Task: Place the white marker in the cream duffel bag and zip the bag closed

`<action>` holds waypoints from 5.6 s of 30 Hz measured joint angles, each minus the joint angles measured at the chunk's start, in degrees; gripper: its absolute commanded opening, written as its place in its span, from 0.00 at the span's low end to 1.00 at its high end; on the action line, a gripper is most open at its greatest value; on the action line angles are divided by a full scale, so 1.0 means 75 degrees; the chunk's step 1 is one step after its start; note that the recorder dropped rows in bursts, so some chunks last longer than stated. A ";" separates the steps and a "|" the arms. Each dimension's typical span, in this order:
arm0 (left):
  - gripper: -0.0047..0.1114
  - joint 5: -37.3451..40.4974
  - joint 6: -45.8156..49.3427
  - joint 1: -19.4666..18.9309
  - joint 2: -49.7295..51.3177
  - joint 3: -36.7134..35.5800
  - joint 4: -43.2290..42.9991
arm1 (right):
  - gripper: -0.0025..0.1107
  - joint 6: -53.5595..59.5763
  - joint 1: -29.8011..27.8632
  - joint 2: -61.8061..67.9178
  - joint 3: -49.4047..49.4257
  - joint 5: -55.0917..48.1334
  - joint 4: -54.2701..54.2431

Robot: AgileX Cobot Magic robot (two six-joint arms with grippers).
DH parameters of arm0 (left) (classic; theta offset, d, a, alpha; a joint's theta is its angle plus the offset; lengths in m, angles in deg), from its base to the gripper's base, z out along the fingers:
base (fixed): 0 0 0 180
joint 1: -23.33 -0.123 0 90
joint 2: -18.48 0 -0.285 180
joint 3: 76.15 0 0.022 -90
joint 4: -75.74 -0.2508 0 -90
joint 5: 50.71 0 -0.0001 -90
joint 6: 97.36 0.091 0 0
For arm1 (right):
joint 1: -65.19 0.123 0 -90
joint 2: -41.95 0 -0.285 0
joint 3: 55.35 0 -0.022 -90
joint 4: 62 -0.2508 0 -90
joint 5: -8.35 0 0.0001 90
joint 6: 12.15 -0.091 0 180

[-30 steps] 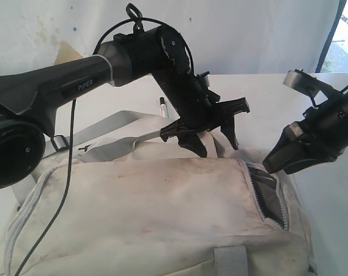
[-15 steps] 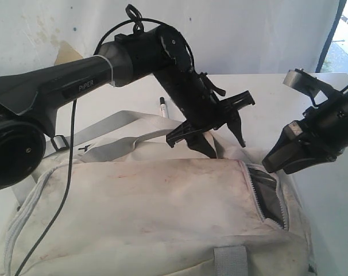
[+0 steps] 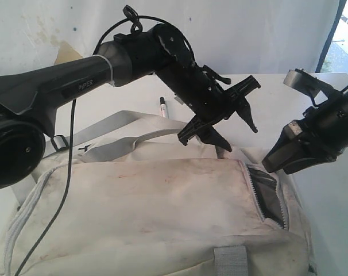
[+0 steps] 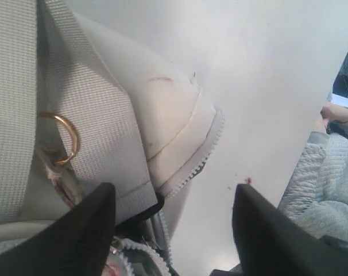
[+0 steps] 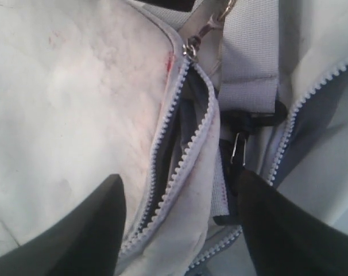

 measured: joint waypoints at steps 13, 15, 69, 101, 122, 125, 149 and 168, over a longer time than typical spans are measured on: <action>0.58 0.0281 0.0270 -0.0524 0.0032 0.0000 0.0408 | 0.50 -0.0072 0.0000 0.0000 0.0000 0.0000 -0.0031; 0.58 0.0294 0.0328 -0.0560 0.0093 0.0000 0.0578 | 0.50 -0.0072 0.0000 0.0000 0.0000 0.0000 -0.0031; 0.26 0.0856 0.0920 -0.0744 0.1112 0.0012 0.0644 | 0.50 -0.0072 0.0000 0.0000 0.0000 0.0000 -0.0086; 0.51 0.0856 0.1670 -0.0669 0.1112 0.0012 0.0786 | 0.50 -0.0072 0.0000 0.0000 0.0000 0.0000 -0.0169; 0.75 0.0856 0.3263 -0.1285 -0.0381 0.0030 -0.1614 | 0.65 -0.1813 0.0000 0.0000 0.0000 0.0040 -0.0223; 0.75 0.0856 0.3335 -0.1285 -0.0365 0.0030 -0.1614 | 0.63 -0.2036 0.0000 0.0000 0.0013 0.0909 -0.0235; 0.60 0.0874 0.3148 -0.1728 -0.0977 0.0015 -0.2093 | 0.54 -0.2885 0.0342 0.0889 -0.0063 0.1992 -0.0630; 0.60 0.0874 0.3150 -0.1728 -0.0977 0.0015 -0.2207 | 0.02 -0.1757 0.0196 0.2049 -0.0148 0.2331 -0.3015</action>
